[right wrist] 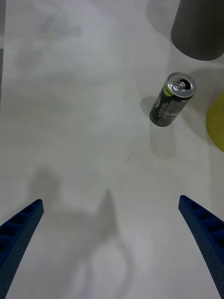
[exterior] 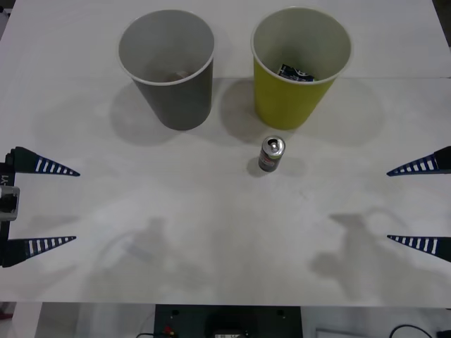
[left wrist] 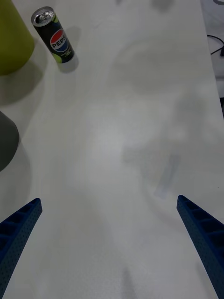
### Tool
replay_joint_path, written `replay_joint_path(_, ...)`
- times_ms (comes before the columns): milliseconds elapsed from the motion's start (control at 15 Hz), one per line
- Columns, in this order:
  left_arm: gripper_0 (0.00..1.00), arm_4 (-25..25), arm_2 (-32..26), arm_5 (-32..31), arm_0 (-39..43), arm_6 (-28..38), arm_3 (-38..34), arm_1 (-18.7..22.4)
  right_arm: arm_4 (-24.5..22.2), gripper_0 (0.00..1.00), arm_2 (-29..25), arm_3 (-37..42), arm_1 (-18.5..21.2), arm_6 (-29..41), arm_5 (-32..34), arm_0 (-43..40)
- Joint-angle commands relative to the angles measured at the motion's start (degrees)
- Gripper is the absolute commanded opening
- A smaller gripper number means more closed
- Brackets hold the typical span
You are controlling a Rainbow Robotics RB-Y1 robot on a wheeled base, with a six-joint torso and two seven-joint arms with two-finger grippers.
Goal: Put the can into the green bin and the plastic bottle into the gray bin
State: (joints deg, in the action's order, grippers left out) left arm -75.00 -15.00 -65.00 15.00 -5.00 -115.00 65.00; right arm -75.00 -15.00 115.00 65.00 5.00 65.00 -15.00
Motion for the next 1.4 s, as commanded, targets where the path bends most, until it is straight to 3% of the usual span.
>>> replay_joint_path(67, 1.00, 0.00, 0.00, 0.00, 0.00, 0.00, 0.00, 0.00, 0.00, 1.00, 0.00, 0.00, 0.00, 0.00, 0.00, 0.00)
replay_joint_path(267, 1.00, 0.00, 0.00, 0.00, 0.00, 0.00, 0.00, 0.00, 2.58, 1.00, 0.50, -0.21, 0.83, -0.78, -2.25, -3.37)
replay_joint_path(467, 1.00, 0.00, 0.00, 0.00, 0.00, 0.00, 0.00, 0.00, 2.58, 1.00, 0.59, 0.14, 1.01, -1.22, -3.48, -3.81)
replay_joint_path(667, 1.00, 0.00, 0.00, 0.00, 0.00, 0.00, 0.00, 0.00, 2.58, 1.00, 0.59, 3.04, 1.09, -0.78, -8.84, -6.97)
replay_joint_path(1000, 1.00, 0.00, 0.00, 0.00, 0.00, 0.00, 0.00, 0.00, 2.49, 1.00, 5.68, 9.80, 3.82, 0.71, -26.86, -13.13)
replay_joint_path(1400, 1.00, 0.00, 0.00, 0.00, 0.00, 0.00, 0.00, 0.00, 2.58, 1.00, 19.75, 14.20, 10.23, 2.21, -51.03, -14.27)
